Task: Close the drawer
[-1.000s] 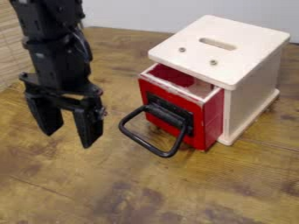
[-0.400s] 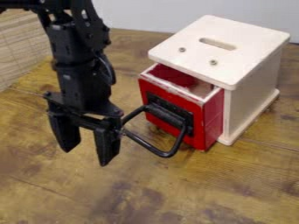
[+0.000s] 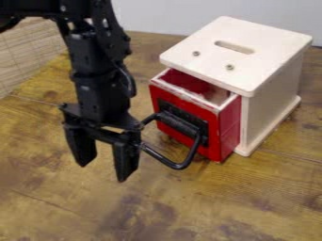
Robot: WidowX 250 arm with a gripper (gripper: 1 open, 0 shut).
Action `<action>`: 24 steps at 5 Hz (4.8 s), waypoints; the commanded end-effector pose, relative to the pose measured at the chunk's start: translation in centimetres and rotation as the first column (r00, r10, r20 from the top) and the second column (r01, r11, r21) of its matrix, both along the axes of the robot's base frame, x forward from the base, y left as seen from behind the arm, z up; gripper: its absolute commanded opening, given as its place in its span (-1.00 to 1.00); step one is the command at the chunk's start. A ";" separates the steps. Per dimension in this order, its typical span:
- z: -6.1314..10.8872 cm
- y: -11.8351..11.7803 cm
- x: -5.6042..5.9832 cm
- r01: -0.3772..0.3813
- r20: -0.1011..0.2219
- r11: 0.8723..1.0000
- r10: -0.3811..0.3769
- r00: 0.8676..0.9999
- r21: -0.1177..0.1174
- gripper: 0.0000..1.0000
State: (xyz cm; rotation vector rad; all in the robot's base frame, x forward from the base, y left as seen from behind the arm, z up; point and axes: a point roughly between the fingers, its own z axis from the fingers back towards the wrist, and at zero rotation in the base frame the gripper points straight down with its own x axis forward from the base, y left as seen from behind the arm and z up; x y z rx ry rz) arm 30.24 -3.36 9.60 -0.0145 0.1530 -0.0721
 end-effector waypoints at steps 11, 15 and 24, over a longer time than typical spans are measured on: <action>-3.0 -4.4 5.2 0.064 0.047 0.998 -0.063 0.997 -0.022 1.00; -3.0 -5.4 7.7 0.071 0.075 0.997 -0.070 0.995 -0.013 1.00; -1.1 -6.8 7.4 0.080 0.196 0.997 -0.078 0.977 -0.002 1.00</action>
